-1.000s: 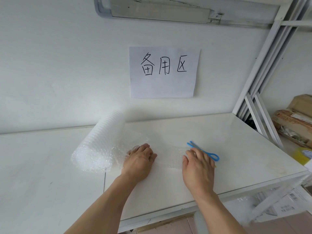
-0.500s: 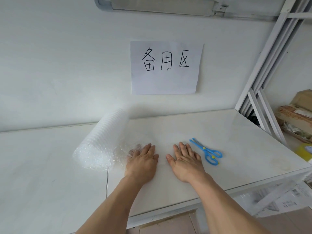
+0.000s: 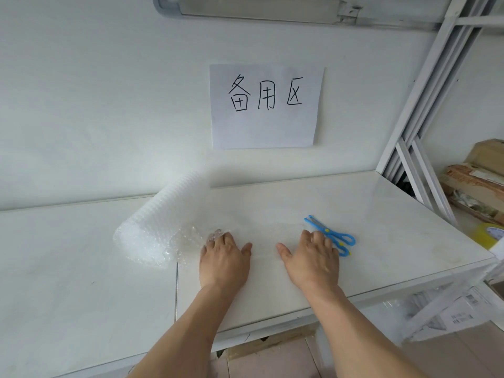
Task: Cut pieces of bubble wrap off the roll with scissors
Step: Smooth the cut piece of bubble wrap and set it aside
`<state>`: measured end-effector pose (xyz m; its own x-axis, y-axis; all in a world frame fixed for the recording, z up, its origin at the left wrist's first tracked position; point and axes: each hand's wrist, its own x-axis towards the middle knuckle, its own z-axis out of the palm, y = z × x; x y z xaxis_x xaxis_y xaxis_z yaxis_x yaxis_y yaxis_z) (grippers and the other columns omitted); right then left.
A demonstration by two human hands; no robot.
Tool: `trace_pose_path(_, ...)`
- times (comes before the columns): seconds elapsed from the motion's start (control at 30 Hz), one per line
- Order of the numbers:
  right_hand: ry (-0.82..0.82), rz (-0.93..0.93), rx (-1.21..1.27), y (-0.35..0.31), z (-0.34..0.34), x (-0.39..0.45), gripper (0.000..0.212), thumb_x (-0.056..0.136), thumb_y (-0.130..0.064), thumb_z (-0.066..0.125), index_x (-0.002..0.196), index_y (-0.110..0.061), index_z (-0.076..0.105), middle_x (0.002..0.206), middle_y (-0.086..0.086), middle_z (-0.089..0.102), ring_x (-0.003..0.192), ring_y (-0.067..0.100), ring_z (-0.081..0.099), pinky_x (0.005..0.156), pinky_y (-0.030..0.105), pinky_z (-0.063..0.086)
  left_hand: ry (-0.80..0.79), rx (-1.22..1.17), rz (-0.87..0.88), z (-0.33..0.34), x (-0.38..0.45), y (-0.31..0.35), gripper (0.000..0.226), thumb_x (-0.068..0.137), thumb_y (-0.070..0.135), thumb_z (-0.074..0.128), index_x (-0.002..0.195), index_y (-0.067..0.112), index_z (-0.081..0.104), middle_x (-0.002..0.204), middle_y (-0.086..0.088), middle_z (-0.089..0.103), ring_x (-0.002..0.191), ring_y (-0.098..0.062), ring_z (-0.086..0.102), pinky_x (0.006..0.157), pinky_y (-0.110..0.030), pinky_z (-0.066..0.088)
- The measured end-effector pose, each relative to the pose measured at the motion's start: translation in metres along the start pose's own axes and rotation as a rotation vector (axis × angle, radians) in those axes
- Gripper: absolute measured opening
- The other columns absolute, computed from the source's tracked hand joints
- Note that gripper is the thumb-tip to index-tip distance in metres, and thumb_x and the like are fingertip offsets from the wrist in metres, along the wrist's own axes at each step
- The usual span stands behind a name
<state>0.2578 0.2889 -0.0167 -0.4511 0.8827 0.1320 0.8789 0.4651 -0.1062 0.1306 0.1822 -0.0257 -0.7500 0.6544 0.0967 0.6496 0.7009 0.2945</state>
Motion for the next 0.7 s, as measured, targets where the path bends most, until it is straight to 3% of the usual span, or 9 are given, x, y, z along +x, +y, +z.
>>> trace_pose_path(0.07,0.013,0.057,-0.020,0.002,-0.004,-0.003,0.072,0.088,-0.073,0.037,0.123,-0.013,0.054,0.125,0.008,0.055,0.117,0.027,0.049,0.096,0.037,0.039,0.019,0.016,-0.023,0.001,-0.003,0.000,0.065,0.097,0.055,0.031,0.138,0.006,0.043,0.149,-0.010,0.039,0.140,-0.026,0.029,0.113,-0.035,0.024)
trace_pose_path(0.23,-0.112,0.183,0.137,0.003,-0.016,0.002,0.073,0.082,-0.070,0.053,0.124,-0.009,0.054,0.125,0.010,0.056,0.116,0.027,0.056,0.087,0.035,0.047,0.060,-0.048,-0.051,0.000,-0.002,0.006,0.051,0.094,0.051,0.042,0.123,0.012,0.057,0.127,-0.002,0.055,0.125,-0.023,0.044,0.105,-0.034,0.032)
trace_pose_path(0.47,-0.284,0.314,0.389,0.008,-0.022,0.013,0.042,0.081,-0.042,0.065,0.109,-0.012,0.059,0.103,0.006,0.066,0.095,0.026,0.063,0.068,0.028,0.041,0.036,-0.179,-0.099,-0.003,-0.001,0.017,0.025,0.090,0.037,0.052,0.104,0.019,0.064,0.112,0.002,0.063,0.120,-0.021,0.047,0.099,-0.033,0.036)
trace_pose_path(0.6,-0.216,0.299,0.495,0.013,-0.018,0.019,0.032,0.081,-0.035,0.058,0.105,-0.014,0.060,0.110,0.010,0.064,0.096,0.027,0.062,0.068,0.030,0.041,0.029,-0.339,-0.148,-0.013,-0.005,0.027,0.008,0.091,0.027,0.053,0.092,0.020,0.054,0.092,0.001,0.065,0.099,-0.021,0.054,0.081,-0.033,0.042)
trace_pose_path(0.7,-0.142,0.296,0.629,0.019,-0.025,0.025,0.020,0.084,-0.029,0.057,0.098,-0.015,0.057,0.093,0.007,0.065,0.083,0.028,0.058,0.064,0.029,0.038,0.007,-0.668,-0.187,-0.018,-0.005,0.034,0.011,0.087,0.019,0.059,0.081,0.018,0.050,0.088,-0.003,0.061,0.073,-0.020,0.053,0.060,-0.030,0.041)
